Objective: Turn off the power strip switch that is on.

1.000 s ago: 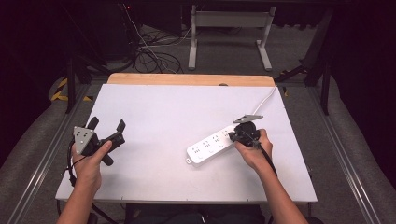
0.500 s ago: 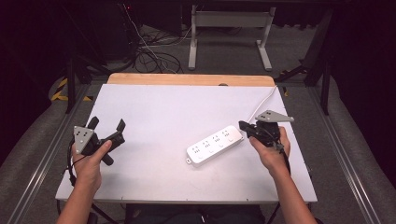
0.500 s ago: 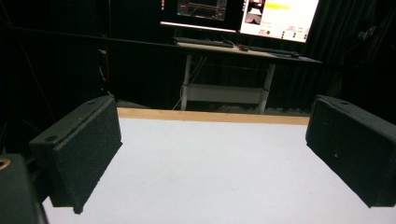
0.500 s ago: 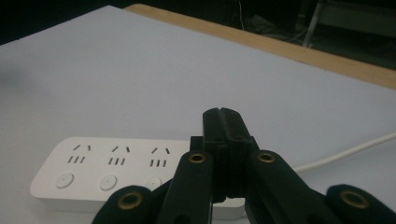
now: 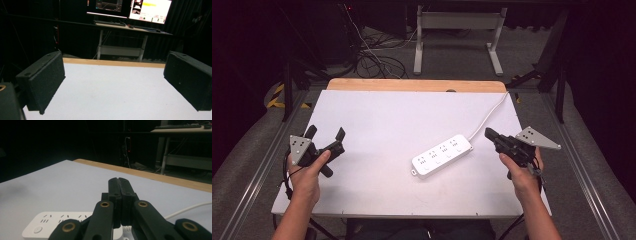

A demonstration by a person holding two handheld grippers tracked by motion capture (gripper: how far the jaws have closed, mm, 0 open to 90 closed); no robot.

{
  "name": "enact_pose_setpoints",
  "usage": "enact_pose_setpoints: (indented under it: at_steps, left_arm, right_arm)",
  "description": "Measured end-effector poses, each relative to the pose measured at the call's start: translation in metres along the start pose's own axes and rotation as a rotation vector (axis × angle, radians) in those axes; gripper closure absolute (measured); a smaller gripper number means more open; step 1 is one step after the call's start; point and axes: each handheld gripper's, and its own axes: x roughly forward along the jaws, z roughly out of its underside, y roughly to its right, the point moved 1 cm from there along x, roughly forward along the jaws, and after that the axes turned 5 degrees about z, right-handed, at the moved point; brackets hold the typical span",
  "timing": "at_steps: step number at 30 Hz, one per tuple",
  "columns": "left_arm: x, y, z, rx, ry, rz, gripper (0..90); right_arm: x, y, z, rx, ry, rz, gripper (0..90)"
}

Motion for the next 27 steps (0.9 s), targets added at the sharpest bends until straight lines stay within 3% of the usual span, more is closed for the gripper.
enact_pose_setpoints:
  at_steps: [3, 6, 8, 10, 11, 12, 13, 15, 17, 19, 25, 27]
  left_arm:
    - [0.001, 0.001, 0.000, 0.000, 0.002, 0.002, 4.1]
    - [0.001, 0.001, 0.000, 0.001, 0.001, 0.002, 4.1]
    - [0.001, 0.001, 0.000, 0.001, 0.002, 0.001, 4.1]
    - [0.000, 0.001, 0.000, -0.001, 0.002, 0.002, 4.1]
    - [0.000, 0.001, 0.000, -0.002, 0.001, 0.002, 4.1]
    - [0.000, 0.000, 0.000, -0.001, 0.001, 0.001, 4.1]
    - [0.000, 0.000, 0.000, -0.002, 0.002, 0.002, 4.1]
    - [0.000, 0.001, 0.000, -0.002, 0.002, 0.003, 4.1]
    - [0.000, 0.001, 0.000, 0.001, 0.002, 0.003, 4.1]
    - [0.000, 0.001, 0.000, 0.000, 0.001, 0.005, 4.1]
    - [0.000, 0.001, 0.000, 0.000, 0.002, 0.005, 4.1]
    - [0.000, 0.001, 0.000, 0.001, 0.004, 0.006, 4.1]
  right_arm:
    - [-0.001, 0.006, 0.007, 0.031, 0.014, 0.017, 90.0]
    - [0.000, 0.009, 0.009, 0.016, 0.035, 0.036, 89.1]
    - [0.001, 0.010, 0.010, -0.008, 0.050, 0.040, 82.4]
    - [0.002, 0.011, 0.011, -0.029, 0.057, 0.028, 65.8]
    - [0.002, 0.011, 0.012, -0.032, 0.066, 0.018, 53.0]
    - [0.004, 0.011, 0.013, -0.024, 0.064, 0.020, 35.7]
    - [0.008, 0.014, 0.015, -0.005, 0.032, 0.033, 9.1]
    - [0.010, 0.015, 0.017, -0.022, 0.020, 0.033, 6.5]
    - [0.011, 0.017, 0.020, -0.043, 0.032, 0.092, 7.7]
    - [0.010, 0.020, 0.020, -0.009, 0.049, 0.124, 6.1]
    - [-0.002, 0.036, 0.022, 0.128, 0.157, 0.150, 5.2]
    - [-0.005, 0.040, 0.022, 0.136, 0.173, 0.160, 5.3]
